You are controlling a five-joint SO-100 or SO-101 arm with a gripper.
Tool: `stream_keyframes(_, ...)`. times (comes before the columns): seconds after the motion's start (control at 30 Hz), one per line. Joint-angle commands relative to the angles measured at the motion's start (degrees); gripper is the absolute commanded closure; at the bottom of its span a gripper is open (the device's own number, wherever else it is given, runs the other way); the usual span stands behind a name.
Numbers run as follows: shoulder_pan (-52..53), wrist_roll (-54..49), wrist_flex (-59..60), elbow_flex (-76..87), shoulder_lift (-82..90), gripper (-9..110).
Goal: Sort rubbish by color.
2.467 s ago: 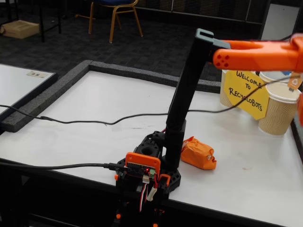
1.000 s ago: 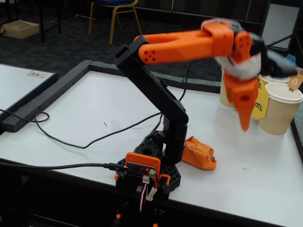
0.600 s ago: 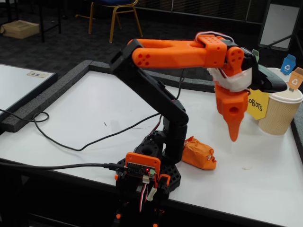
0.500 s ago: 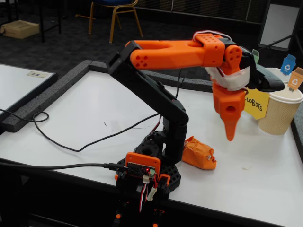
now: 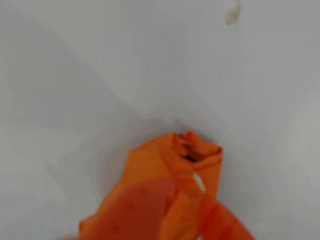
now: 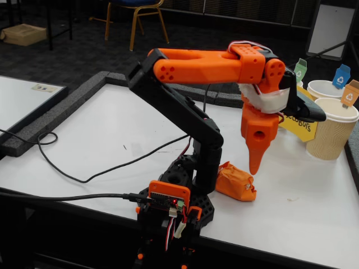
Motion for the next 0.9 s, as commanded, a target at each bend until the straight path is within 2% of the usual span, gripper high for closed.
stream_keyframes(0.0, -1.41, 0.97, -0.09, 0.44, 3.60, 101)
stream_keyframes(0.27, -1.41, 0.97, -1.67, 1.32, 3.60, 99)
stream_keyframes(0.37, -1.41, 0.97, -2.20, 1.49, 3.60, 82)
stream_keyframes(0.43, -1.41, 0.79, -3.16, 1.76, 3.60, 75)
stream_keyframes(0.67, -1.41, 0.18, -6.94, 3.78, 3.43, 72)
stream_keyframes(0.87, -1.41, 0.09, -8.26, 5.62, 3.34, 79)
